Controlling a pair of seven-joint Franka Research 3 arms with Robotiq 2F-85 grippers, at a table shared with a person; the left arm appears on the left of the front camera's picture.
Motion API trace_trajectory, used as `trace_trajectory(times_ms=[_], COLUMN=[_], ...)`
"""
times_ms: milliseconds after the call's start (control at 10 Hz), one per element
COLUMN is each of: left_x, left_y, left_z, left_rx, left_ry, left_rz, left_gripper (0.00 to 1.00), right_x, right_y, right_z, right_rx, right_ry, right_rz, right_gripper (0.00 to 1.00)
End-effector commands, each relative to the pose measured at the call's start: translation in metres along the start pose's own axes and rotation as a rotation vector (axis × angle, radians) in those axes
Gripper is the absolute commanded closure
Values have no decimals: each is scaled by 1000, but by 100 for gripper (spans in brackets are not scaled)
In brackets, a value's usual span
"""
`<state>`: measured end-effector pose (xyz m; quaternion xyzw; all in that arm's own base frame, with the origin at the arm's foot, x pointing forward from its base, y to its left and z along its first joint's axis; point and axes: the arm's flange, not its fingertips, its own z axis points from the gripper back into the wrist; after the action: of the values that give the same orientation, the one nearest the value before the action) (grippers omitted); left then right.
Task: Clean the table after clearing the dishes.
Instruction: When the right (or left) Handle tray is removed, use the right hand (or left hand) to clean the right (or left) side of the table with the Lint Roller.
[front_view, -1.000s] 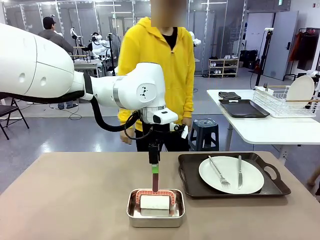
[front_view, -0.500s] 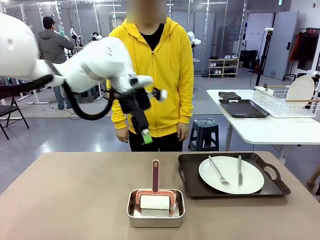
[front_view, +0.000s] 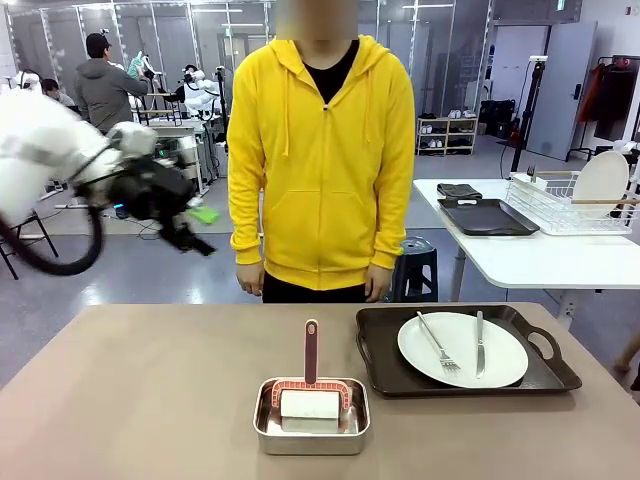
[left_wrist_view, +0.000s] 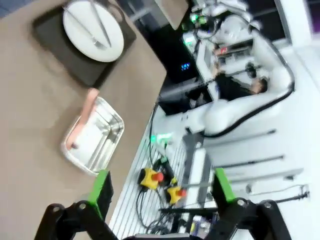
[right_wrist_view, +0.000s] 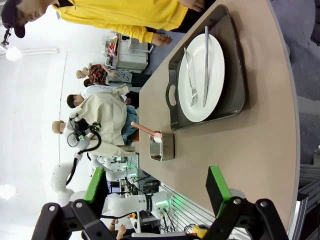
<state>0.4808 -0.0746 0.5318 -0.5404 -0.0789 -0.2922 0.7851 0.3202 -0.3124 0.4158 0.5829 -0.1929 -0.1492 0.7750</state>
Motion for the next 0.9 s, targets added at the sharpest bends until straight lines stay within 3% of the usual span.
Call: trace_trajectory(times_ms=[0,100,300,500,600,700,800], left_x=[-70,-112,-169,-210,-224,-235,-248], left_y=[17,32,46,51,56,58,64], left_z=[40,71,116,156,170,180,190], left_rx=[29,30,-1,32,14,-46,-23], left_ry=[-210,-311,-374,-409,-380,-397,-460], left_rz=[74,114,91,91,79,64,69], left_gripper=[0,0,0,0,0,0,0], right_x=[-1,-1,-1,-1,-1,-1,-1], right_y=[3,3,3,3,3,3,3], right_z=[0,0,0,0,0,0,0], right_rx=[3,3,3,3,3,3,3], right_ry=[0,0,0,0,0,0,0], right_rz=[6,6,6,6,6,6,6], right_gripper=[0,0,0,0,0,0,0])
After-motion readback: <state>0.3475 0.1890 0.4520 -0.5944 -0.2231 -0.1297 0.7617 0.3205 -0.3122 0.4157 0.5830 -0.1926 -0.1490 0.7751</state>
